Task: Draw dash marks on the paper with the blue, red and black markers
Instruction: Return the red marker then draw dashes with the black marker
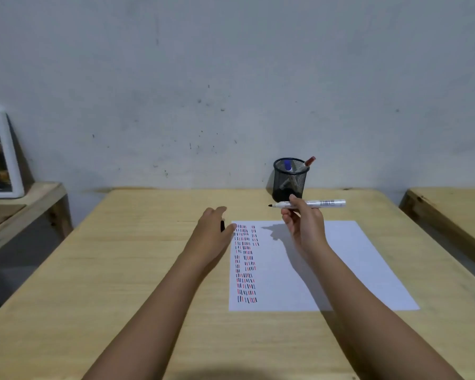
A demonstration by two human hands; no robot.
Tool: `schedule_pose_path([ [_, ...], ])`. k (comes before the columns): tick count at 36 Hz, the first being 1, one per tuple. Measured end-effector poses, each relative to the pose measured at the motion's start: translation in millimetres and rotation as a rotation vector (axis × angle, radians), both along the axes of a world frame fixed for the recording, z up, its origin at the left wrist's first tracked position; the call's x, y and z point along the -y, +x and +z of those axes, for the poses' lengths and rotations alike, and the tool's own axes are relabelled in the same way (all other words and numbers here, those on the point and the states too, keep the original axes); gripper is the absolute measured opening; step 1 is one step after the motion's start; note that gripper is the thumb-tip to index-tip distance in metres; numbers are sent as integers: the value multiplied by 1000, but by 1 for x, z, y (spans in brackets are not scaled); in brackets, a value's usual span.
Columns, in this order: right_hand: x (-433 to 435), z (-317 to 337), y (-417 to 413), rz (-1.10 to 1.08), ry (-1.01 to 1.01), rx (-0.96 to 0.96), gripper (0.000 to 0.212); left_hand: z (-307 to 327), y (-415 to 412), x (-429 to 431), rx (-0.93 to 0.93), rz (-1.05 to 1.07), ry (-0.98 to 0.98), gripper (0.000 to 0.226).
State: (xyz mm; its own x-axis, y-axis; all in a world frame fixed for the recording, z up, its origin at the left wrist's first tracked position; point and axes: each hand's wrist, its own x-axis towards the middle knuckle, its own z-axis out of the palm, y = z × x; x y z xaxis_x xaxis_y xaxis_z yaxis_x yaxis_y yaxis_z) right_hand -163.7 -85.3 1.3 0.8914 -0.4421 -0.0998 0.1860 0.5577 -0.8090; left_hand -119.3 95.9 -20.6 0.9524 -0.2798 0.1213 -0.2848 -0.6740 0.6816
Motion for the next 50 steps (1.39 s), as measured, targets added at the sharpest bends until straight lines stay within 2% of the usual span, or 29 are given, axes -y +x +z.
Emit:
schedule_pose_path([
  [4,1,5,0,5,-4,-6,15,0,14,10,83,73,41,24],
  [6,2,7,1,11,9,11,16,1,15,13,114,105,-25,16],
  [8,2,9,1,17,13,37,17,4,13,19,63,133,-249,17],
  [11,0,12,1,30,4,61,17,14,4,28,-182,207,-777,14],
  [13,-3,14,2,31,-5,74,17,21,0,33,-364,190,-1034,5],
  [16,-6,17,3,32,-16,96,16,29,-6,36,-532,140,-1307,8],
  [18,-8,18,2,38,-27,111,15,31,-10,38,-574,128,-1378,8],
  [29,-10,24,-1,76,-118,168,17,40,-19,44,-527,31,-1349,5],
  [35,-9,25,1,71,-224,166,9,45,-19,42,-482,-42,-1185,6],
  [44,-12,22,-4,122,-117,223,14,51,-23,44,-438,-70,-1169,6],
  [50,-8,24,-9,217,-263,181,7,47,-19,37,-480,-37,-1161,7],
])
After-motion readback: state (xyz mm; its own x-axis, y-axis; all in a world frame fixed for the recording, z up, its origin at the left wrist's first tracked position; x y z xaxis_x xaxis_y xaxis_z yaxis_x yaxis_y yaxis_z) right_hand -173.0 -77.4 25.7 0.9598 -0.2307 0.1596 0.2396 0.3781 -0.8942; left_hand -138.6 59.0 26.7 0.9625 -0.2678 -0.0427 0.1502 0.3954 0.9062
